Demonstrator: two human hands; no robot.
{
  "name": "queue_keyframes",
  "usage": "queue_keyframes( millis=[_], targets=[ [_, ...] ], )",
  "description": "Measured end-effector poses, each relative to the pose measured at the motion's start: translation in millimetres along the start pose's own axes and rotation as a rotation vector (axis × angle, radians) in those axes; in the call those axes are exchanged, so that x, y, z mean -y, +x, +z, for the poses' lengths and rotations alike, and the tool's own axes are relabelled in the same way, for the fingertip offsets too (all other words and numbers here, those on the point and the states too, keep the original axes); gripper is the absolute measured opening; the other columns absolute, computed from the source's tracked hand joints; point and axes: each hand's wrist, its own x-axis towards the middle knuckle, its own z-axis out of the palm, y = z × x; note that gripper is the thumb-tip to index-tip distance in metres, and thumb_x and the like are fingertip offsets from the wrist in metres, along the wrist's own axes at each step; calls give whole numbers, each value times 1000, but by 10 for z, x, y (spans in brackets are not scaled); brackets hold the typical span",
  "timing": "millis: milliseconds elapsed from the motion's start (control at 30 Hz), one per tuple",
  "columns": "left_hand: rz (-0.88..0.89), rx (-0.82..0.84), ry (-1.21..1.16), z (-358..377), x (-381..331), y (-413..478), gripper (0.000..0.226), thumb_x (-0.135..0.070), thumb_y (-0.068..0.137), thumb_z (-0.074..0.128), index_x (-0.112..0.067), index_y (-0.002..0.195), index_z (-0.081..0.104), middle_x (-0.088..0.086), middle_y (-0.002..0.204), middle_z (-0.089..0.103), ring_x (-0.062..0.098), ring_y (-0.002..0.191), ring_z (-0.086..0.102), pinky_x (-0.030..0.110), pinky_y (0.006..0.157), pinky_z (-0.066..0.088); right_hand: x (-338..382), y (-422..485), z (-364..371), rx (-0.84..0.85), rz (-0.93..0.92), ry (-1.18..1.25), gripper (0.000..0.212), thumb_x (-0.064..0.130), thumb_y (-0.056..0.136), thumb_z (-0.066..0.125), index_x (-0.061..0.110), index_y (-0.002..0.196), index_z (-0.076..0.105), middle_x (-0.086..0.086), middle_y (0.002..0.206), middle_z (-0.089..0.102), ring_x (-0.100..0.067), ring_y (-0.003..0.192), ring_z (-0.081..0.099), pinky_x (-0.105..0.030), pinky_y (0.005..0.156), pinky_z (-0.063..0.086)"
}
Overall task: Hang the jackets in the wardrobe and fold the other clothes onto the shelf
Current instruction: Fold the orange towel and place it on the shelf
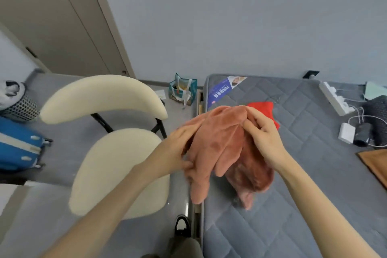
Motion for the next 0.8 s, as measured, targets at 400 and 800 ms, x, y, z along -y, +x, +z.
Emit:
queue_keyframes(
  millis=[400, 800],
  targets=[
    [-185, -648, 294, -1175, -64, -2000, 83, -64, 66, 56, -41, 143, 34, -42, 143, 12, -1, 143, 0, 40, 117, -11, 1556, 30, 1678, 445, 133, 737, 22, 4, 96, 46, 14, 100, 65, 2, 70, 67, -7, 65, 65, -20, 59, 54],
    [-334, -1057, -188, -2071, -361, -3449, 8, -15, 95, 59, -21, 99, 60, -5, 85, 64, 7, 80, 61, 23, 76, 46, 1740, -180, 3032, 722, 182, 241, 28, 16, 96, 58, 30, 120, 62, 6, 104, 73, -9, 90, 69, -23, 70, 56]
  ],
)
